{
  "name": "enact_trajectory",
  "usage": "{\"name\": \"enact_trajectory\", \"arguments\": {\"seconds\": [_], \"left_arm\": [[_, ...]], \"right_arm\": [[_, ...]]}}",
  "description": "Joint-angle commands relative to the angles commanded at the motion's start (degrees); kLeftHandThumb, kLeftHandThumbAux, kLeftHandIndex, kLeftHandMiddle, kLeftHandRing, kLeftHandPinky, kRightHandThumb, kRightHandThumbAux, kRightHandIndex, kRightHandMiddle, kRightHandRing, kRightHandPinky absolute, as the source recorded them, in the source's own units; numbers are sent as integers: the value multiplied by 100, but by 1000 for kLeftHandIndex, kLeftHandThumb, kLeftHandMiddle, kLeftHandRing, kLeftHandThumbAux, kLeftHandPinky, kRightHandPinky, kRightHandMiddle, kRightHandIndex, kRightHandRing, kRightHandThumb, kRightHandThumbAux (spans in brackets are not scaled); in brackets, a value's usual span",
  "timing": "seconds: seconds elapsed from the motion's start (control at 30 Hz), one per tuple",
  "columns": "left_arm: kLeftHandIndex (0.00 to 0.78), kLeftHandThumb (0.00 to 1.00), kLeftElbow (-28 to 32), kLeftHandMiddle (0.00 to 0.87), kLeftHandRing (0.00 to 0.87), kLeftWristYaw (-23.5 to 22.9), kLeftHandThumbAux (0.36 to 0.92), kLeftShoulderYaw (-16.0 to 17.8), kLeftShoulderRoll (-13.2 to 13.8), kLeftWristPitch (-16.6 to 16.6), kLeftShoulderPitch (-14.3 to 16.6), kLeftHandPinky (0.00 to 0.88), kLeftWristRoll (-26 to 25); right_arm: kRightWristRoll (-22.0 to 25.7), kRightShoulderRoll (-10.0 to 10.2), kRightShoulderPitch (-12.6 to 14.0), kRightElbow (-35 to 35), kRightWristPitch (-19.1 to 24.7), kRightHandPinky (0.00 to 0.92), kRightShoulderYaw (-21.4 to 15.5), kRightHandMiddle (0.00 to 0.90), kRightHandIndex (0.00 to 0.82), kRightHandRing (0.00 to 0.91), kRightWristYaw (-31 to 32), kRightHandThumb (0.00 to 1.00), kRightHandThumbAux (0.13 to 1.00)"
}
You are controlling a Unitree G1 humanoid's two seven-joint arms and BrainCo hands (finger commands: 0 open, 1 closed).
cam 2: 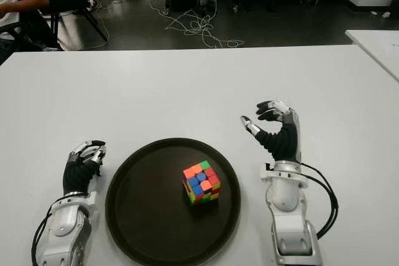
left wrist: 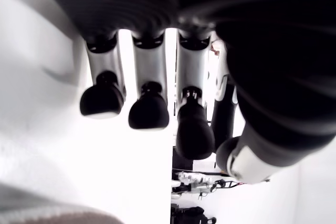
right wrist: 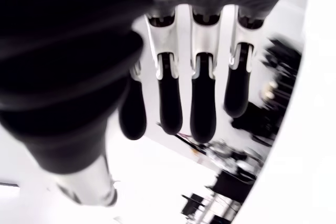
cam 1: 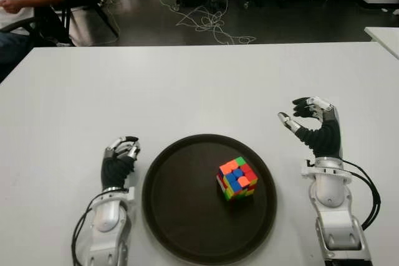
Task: Pick up the Rubik's Cube and put it in the plate
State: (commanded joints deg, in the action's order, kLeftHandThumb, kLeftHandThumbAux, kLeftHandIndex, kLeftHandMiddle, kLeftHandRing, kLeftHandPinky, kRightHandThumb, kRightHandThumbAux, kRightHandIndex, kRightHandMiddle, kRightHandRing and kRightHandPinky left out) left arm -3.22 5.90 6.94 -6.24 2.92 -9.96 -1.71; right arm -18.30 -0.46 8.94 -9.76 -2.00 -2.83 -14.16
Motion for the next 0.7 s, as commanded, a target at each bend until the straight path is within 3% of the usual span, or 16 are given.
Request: {"name": "enact_trajectory", "arguments": {"seconds": [0.37, 0.7], "left_arm": [[443, 707, 140, 786, 814, -24, 707, -8, -12, -161, -35, 817, -81], [444, 707, 191, 789, 815, 61, 707, -4, -38, -204, -57, 816, -66]], "right_arm": [[-2, -49, 144, 212, -237, 448, 86, 464, 387, 481, -69, 113, 805], [259, -54, 184, 507, -379, 228, 21, 250, 185, 239, 35, 95, 863]]}}
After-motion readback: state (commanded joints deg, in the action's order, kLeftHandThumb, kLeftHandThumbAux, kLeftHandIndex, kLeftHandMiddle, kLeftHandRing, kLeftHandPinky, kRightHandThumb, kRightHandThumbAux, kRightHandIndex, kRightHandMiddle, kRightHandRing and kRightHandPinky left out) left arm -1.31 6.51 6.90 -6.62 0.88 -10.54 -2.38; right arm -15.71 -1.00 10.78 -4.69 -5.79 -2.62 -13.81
